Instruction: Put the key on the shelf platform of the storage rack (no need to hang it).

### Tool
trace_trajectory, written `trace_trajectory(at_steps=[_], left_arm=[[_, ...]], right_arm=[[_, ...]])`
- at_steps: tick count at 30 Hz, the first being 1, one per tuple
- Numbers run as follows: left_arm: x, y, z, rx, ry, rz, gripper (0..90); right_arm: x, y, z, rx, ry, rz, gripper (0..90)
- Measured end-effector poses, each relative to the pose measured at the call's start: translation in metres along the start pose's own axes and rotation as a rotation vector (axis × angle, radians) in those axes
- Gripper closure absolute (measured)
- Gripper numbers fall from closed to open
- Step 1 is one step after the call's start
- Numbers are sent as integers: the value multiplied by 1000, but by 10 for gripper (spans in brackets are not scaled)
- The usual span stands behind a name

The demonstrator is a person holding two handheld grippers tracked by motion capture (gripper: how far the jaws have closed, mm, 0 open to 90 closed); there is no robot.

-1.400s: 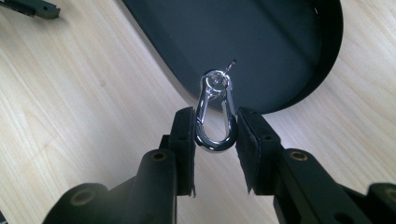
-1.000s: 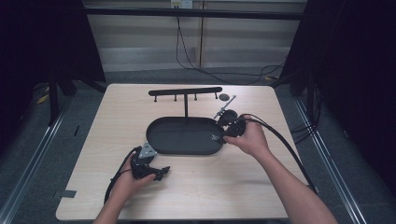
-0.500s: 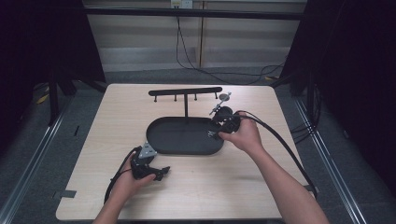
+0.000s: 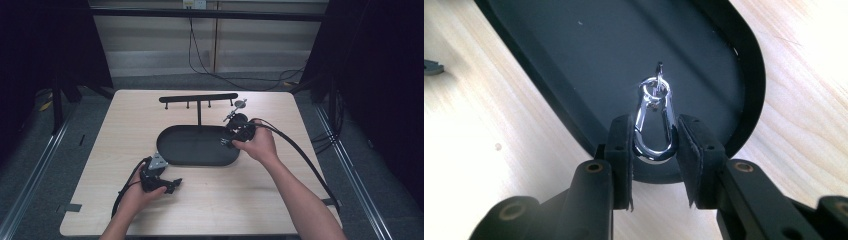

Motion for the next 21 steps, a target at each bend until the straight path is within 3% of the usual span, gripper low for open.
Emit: trace_trajectory(at_steps=[12, 21], left_arm=[[0, 0, 0, -3, -1, 3, 151], [-1, 0, 0, -7, -14, -6, 152]], right_arm=[[7, -4, 5, 1, -17, 29, 685], [8, -13, 1, 4, -22, 37, 685]])
Point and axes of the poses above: each handheld gripper's, and its own axes: y roughly backward along the jaws, x roughly out of its top, z roughly to its right, the point moved 10 cm from there along -y, roughly forward along the jaws, and after that the axes turned 13 degrees about -y, right-handed, at the moved point
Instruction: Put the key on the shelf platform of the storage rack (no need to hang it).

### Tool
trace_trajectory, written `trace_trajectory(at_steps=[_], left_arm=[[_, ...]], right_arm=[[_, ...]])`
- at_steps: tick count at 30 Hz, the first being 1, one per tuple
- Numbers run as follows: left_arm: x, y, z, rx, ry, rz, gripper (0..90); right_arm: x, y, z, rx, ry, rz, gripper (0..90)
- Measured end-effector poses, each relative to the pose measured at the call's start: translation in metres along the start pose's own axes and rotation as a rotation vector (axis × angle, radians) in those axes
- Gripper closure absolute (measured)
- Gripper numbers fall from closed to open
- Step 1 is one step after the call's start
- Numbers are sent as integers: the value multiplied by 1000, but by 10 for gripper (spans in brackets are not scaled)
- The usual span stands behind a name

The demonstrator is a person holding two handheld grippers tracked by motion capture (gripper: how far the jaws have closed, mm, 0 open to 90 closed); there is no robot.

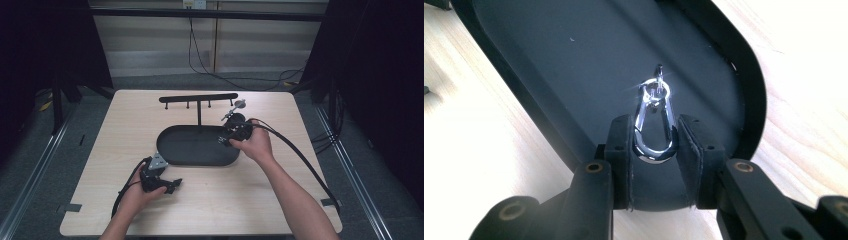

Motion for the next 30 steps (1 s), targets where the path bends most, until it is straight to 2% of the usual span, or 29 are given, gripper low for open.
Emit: trace_trajectory(at_steps=[30], left_arm=[[0, 0, 0, -2, -3, 0, 152]], right_arm=[[1, -22, -2, 3, 16, -13, 684]])
Point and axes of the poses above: each handheld gripper's, and its own axes: y roughly backward along the jaws, x roughly out of its top, z roughly to its right, the point moved 10 cm from there along -y, roughly forward along the jaws, and after that the axes turned 13 degrees about -y, right-handed, at the moved point
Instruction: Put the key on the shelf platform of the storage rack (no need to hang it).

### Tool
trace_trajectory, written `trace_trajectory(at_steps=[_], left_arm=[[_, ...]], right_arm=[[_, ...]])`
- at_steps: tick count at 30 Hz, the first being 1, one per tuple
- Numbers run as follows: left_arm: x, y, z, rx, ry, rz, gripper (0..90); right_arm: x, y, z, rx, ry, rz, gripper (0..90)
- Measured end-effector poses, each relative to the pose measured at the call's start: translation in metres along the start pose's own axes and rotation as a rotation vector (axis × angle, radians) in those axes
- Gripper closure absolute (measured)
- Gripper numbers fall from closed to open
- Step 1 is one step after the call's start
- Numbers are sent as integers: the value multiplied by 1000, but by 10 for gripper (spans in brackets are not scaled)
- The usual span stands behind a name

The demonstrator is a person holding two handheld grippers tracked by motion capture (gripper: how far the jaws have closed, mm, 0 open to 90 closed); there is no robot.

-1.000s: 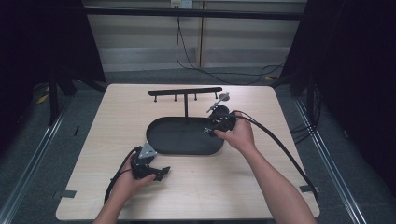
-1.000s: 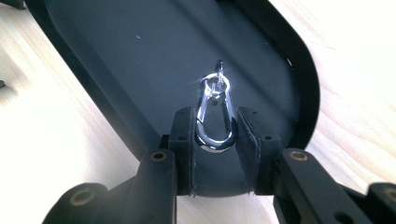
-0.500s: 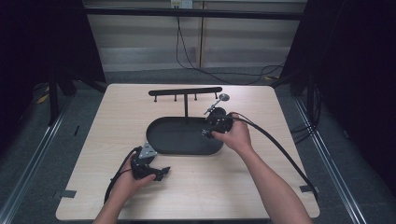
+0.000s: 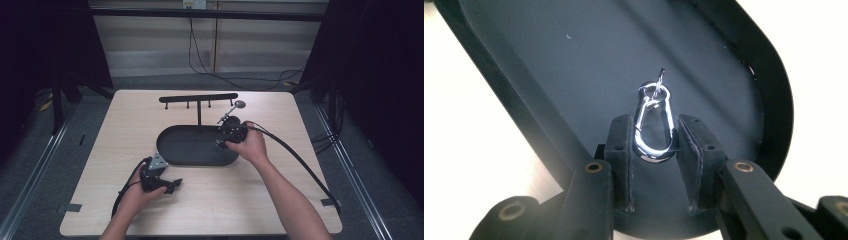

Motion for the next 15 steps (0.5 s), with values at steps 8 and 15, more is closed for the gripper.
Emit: trace_trajectory(at_steps=[8, 15], left_arm=[[0, 0, 0, -1, 0, 0, 151], [0, 0, 0, -2, -5, -3, 152]], right_arm=[[-4, -8, -2, -1, 27, -16, 684], [-7, -14, -4, -4, 39, -23, 684]])
Point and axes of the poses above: each handheld gripper's, and its own axes: y roughly backward along the jaws, x roughly out of its top, z roughly to its right, the point moved 10 cm from there along -y, roughly forward along the jaws, and after that the axes turned 13 degrees about -y, right-handed, at the moved point
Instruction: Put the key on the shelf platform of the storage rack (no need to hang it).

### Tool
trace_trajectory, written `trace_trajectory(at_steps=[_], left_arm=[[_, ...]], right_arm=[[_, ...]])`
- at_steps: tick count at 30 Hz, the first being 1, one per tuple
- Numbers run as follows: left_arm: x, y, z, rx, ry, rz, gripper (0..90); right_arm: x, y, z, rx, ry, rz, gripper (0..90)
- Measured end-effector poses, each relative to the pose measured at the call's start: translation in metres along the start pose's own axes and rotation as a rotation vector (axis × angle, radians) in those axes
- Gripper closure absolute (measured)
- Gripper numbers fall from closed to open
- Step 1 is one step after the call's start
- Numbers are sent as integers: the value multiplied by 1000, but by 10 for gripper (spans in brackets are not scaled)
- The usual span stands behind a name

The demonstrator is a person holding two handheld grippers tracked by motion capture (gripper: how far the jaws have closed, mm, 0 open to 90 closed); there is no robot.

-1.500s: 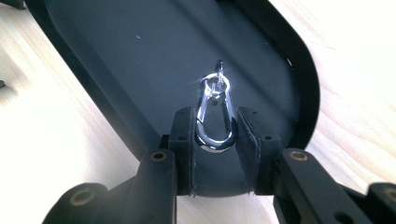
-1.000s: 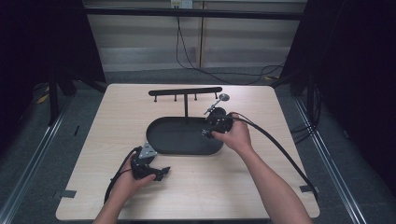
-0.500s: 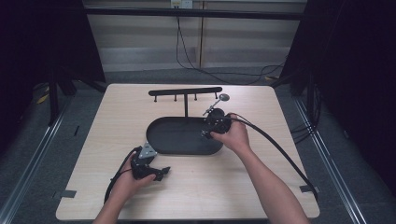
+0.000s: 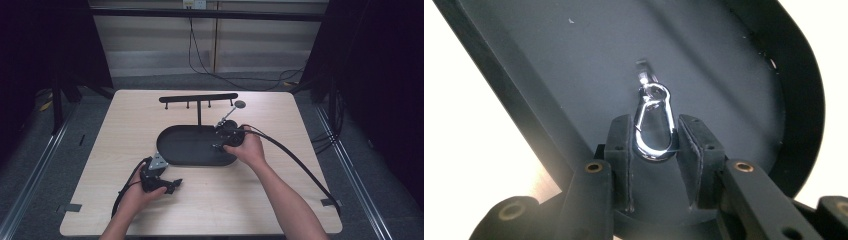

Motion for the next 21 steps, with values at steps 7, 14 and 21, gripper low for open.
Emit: trace_trajectory(at_steps=[7, 14, 21], left_arm=[[0, 0, 0, 0, 5, 4, 151], [0, 0, 1, -1, 5, 4, 152], [1, 0, 1, -2, 4, 5, 151]], right_arm=[[-3, -6, -2, -2, 11, -17, 684], [-7, -9, 0, 1, 13, -58, 683], [-8, -10, 2, 1, 8, -75, 681]])
Point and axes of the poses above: each handheld gripper's, and its own axes: y roughly backward along the jaws, x roughly out of its top, z roughly to its right, the point moved 10 cm from there along -y, roughly forward along the jaws, and after that the axes turned 13 degrees about -y, right-handed, at the moved point
